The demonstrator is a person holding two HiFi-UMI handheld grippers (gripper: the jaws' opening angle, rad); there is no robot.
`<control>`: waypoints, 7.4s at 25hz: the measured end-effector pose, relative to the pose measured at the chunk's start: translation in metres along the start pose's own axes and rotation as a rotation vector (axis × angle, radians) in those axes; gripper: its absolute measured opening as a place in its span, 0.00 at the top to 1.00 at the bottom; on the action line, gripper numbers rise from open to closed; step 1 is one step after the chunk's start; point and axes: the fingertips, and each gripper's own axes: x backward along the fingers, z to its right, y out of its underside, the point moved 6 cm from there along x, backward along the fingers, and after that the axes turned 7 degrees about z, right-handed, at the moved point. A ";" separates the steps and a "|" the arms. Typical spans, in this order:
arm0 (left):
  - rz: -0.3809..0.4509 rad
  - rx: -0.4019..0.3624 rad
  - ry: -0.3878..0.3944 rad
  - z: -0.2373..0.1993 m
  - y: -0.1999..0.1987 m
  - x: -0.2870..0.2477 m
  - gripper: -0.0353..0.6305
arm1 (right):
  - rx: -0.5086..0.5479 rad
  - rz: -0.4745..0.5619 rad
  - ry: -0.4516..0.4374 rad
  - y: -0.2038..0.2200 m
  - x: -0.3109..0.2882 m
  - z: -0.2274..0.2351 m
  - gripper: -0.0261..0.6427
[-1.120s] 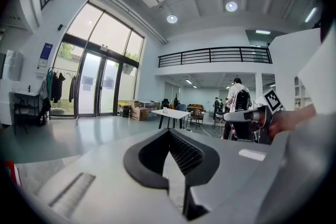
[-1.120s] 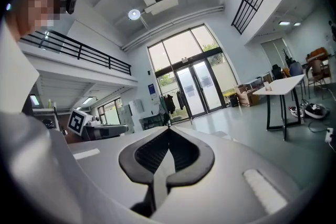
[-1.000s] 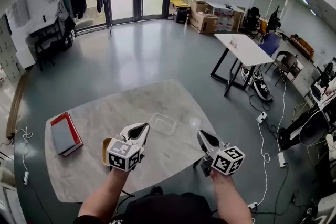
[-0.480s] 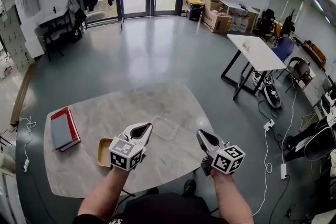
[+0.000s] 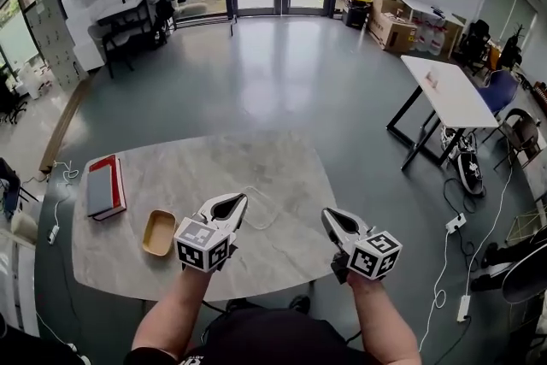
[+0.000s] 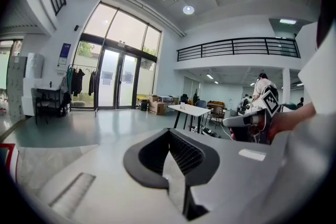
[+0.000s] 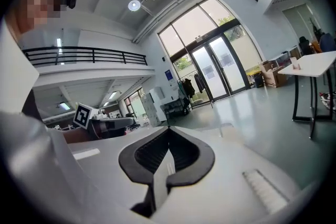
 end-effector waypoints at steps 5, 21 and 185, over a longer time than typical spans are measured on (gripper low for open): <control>-0.049 -0.050 -0.067 0.012 0.006 -0.007 0.94 | -0.019 -0.053 -0.050 0.006 -0.002 0.024 0.94; -0.261 -0.113 0.022 -0.014 0.056 -0.033 0.84 | -0.039 -0.083 -0.109 0.013 -0.073 0.001 0.94; 0.222 -0.048 -0.151 -0.064 -0.072 0.059 0.86 | 0.218 0.076 -0.215 -0.044 -0.094 -0.087 0.94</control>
